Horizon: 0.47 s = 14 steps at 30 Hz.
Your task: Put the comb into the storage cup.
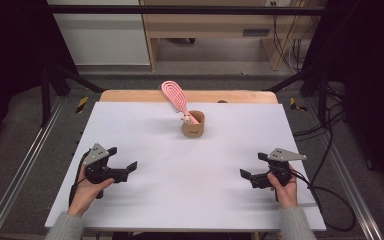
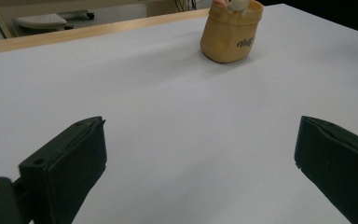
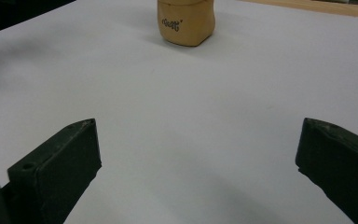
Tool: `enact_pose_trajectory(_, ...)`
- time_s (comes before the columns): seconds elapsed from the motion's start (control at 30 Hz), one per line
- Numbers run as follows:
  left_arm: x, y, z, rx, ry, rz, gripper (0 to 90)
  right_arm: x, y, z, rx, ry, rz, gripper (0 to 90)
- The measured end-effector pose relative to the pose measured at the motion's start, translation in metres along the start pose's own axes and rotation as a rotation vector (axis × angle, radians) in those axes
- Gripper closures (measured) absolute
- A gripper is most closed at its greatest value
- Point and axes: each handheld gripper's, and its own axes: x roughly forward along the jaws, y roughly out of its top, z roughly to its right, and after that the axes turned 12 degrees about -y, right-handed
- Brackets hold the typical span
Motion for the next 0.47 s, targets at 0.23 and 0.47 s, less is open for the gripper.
enact_pose_trajectory(0.23,-0.004,-0.015,-0.007,-0.004,0.001,-0.023,2.2,0.001,-0.001,-0.001,0.002,0.003,-0.008,0.4)
enact_pose_trajectory(0.47,-0.004,-0.019,-0.009,-0.008,-0.01,-0.029,2.2,0.003,-0.002,-0.001,-0.003,0.006,-0.013,0.4)
